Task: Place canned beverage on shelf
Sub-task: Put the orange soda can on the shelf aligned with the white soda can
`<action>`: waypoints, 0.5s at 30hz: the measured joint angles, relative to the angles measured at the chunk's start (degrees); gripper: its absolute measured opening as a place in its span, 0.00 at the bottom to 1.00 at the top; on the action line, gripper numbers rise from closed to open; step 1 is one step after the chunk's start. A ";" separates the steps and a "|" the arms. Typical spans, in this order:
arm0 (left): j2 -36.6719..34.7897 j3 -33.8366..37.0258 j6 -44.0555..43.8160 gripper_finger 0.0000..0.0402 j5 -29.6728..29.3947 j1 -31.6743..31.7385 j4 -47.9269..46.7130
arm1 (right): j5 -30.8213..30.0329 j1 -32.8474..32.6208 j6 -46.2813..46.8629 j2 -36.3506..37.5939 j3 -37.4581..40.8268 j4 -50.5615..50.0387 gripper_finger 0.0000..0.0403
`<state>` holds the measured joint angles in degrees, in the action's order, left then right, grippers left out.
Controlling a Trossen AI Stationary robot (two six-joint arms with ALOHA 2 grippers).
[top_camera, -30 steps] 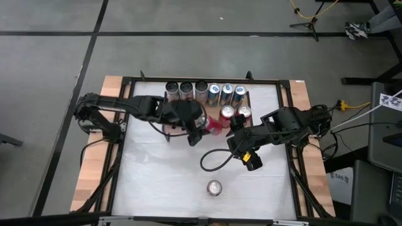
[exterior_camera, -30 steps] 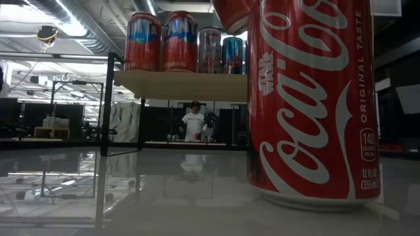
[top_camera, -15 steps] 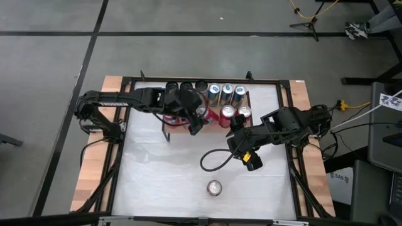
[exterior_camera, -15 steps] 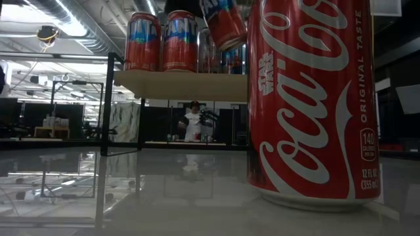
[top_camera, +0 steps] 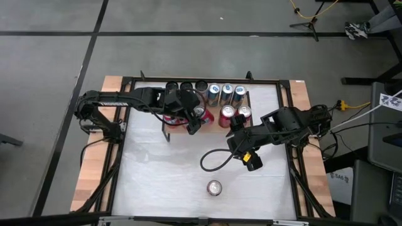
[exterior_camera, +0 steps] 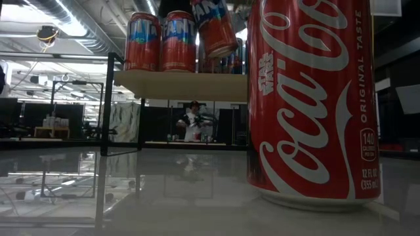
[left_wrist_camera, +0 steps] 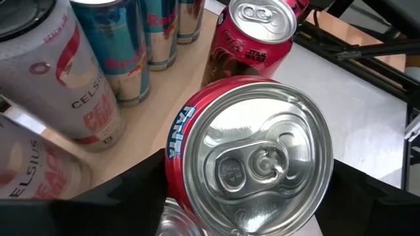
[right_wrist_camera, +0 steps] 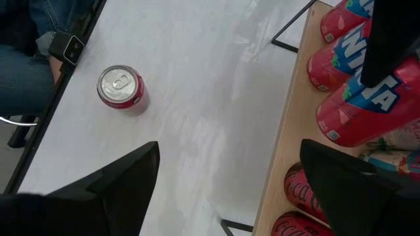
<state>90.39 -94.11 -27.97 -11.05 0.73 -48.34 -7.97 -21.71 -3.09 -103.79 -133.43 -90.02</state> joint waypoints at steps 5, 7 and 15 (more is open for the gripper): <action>0.00 0.00 0.00 0.74 -0.09 0.00 -0.28 | 0.00 0.00 0.00 0.00 0.00 0.00 0.89; 0.00 0.00 0.00 0.74 -0.09 0.00 -0.32 | 0.00 0.00 0.00 0.00 0.00 0.01 0.89; -0.06 -0.02 -0.02 0.74 -0.13 0.00 -1.00 | 0.02 0.00 0.00 0.00 0.00 0.00 0.89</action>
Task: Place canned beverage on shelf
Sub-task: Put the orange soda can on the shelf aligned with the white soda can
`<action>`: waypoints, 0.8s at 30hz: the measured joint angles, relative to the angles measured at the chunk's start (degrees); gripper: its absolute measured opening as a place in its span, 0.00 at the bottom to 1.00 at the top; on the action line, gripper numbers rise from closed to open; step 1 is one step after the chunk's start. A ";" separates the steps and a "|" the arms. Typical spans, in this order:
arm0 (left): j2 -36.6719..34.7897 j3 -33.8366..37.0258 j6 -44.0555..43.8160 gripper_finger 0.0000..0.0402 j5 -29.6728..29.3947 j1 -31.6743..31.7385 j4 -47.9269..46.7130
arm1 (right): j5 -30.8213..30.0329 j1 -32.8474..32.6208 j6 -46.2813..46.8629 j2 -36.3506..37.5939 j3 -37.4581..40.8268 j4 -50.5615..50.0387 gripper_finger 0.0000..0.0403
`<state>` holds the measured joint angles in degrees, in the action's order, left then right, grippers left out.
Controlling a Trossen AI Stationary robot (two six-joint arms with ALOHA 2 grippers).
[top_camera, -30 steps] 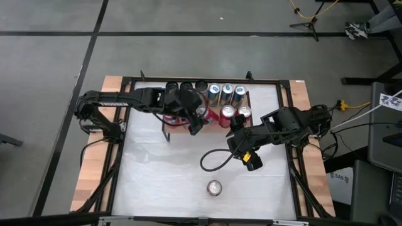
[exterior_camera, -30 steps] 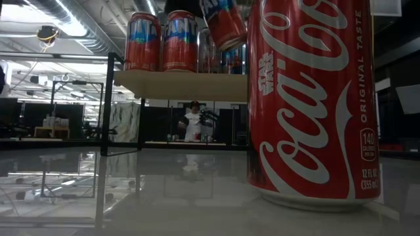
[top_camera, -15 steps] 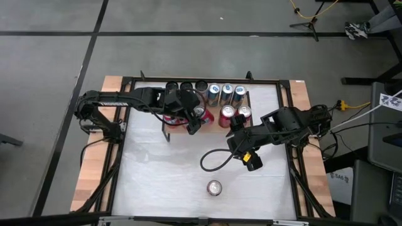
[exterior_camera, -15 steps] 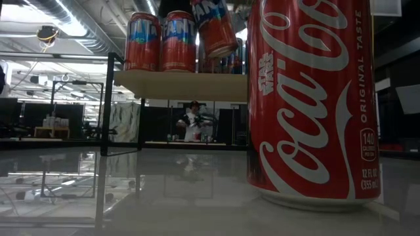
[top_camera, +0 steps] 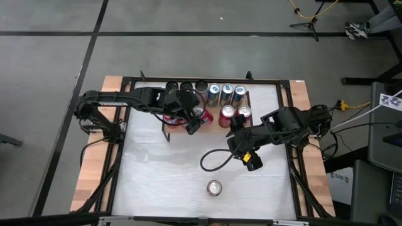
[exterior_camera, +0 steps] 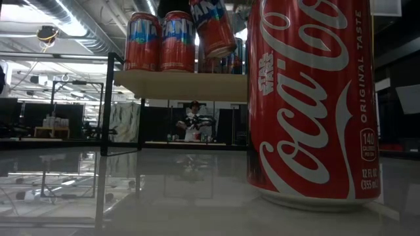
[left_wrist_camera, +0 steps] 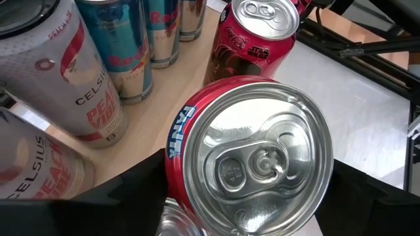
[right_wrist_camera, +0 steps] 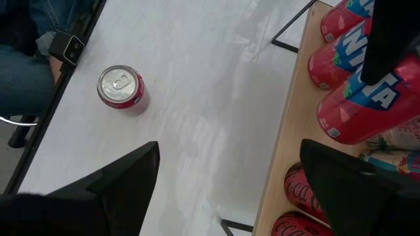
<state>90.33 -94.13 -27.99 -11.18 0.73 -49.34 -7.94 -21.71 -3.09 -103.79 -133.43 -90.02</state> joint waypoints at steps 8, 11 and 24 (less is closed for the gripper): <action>-0.44 0.00 -0.46 0.74 -0.12 0.00 -1.13 | 0.00 0.00 0.00 0.00 0.00 0.00 0.89; -0.44 0.00 -0.46 0.74 -0.11 0.00 -1.01 | 0.00 0.00 0.00 0.00 0.00 0.02 0.89; -0.44 0.04 -0.66 0.74 0.13 -0.04 0.48 | 0.02 0.00 0.00 0.00 0.00 0.00 0.89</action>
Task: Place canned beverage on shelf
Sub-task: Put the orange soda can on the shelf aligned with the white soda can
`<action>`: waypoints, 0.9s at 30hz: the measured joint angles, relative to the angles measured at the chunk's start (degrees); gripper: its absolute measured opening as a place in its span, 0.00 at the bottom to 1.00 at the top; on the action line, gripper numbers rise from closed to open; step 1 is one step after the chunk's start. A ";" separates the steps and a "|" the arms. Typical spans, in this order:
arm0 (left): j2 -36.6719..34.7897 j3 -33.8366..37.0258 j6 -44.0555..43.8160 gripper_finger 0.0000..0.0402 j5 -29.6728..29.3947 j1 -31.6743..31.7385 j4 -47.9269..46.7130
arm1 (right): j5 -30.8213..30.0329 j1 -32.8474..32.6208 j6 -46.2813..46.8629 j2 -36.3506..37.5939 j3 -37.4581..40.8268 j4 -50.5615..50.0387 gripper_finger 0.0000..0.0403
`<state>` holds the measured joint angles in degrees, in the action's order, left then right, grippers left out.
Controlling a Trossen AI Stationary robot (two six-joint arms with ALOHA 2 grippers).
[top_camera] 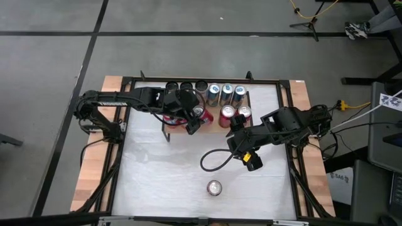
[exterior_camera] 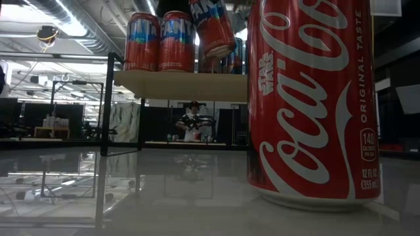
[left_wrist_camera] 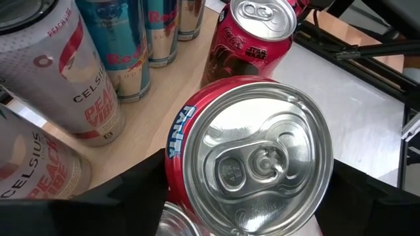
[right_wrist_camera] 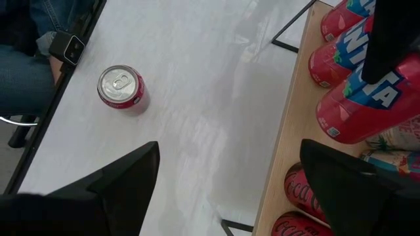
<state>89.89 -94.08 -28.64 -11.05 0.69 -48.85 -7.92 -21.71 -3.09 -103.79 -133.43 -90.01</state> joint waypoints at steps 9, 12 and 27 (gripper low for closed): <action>0.00 0.02 0.60 0.74 1.07 -0.33 2.76 | 0.00 0.00 0.00 0.00 0.00 0.00 0.89; 0.00 0.02 0.68 0.74 1.45 -0.37 2.70 | 0.00 0.00 0.00 0.00 0.00 0.00 0.89; 3.89 -15.26 2.51 0.74 1.60 -0.33 -4.49 | 0.02 0.00 0.08 1.38 0.02 0.04 0.89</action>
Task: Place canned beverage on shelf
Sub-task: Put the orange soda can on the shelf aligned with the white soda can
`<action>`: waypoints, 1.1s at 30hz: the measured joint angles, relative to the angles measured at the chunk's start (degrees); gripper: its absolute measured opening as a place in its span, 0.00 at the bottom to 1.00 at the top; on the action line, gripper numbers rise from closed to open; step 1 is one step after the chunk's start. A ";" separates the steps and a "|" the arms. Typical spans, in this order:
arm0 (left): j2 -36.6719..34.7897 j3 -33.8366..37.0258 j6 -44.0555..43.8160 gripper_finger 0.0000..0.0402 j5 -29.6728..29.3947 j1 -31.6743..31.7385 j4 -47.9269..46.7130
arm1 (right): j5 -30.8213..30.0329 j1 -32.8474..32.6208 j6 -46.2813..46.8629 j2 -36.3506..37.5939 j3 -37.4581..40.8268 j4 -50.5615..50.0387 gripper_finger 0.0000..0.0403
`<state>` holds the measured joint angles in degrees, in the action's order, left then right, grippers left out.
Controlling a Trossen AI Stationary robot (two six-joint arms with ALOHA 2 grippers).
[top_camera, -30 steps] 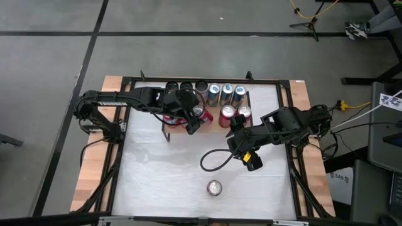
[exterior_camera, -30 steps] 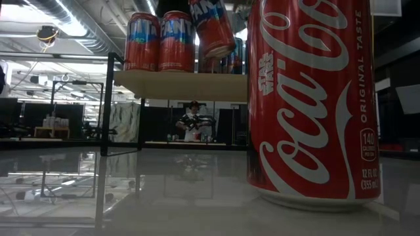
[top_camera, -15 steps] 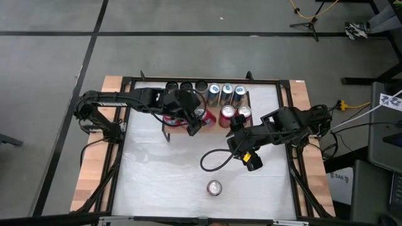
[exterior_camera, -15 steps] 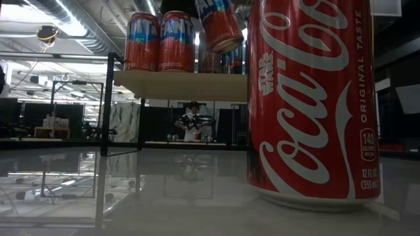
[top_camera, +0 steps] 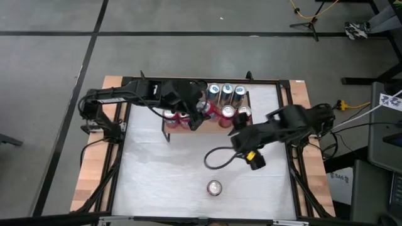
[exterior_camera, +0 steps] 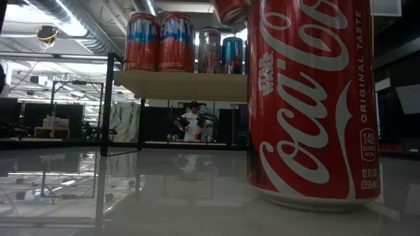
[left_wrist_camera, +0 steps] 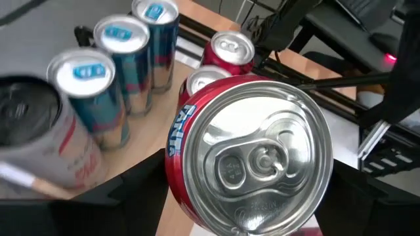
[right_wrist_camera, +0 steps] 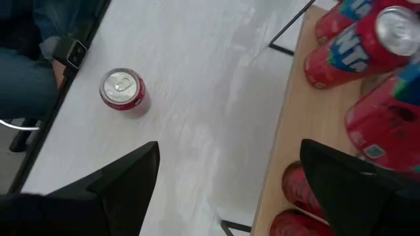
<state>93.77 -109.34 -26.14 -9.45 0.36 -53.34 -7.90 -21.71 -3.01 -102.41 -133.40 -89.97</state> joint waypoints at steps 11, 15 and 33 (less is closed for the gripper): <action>15.67 -23.65 6.77 0.74 1.93 0.55 -15.13 | -0.01 -0.09 3.89 9.25 0.00 -0.07 0.89; 16.92 -24.65 6.48 0.74 2.15 0.48 -19.79 | -0.49 -0.09 4.55 10.67 -0.02 -0.04 0.89; 16.86 -25.23 1.39 0.74 1.14 0.48 -25.07 | -0.59 -0.04 4.76 10.64 -0.02 -0.04 0.89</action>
<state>110.63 -134.57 -24.75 -8.32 0.85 -78.41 -8.49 -21.76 1.74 -91.77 -133.43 -90.02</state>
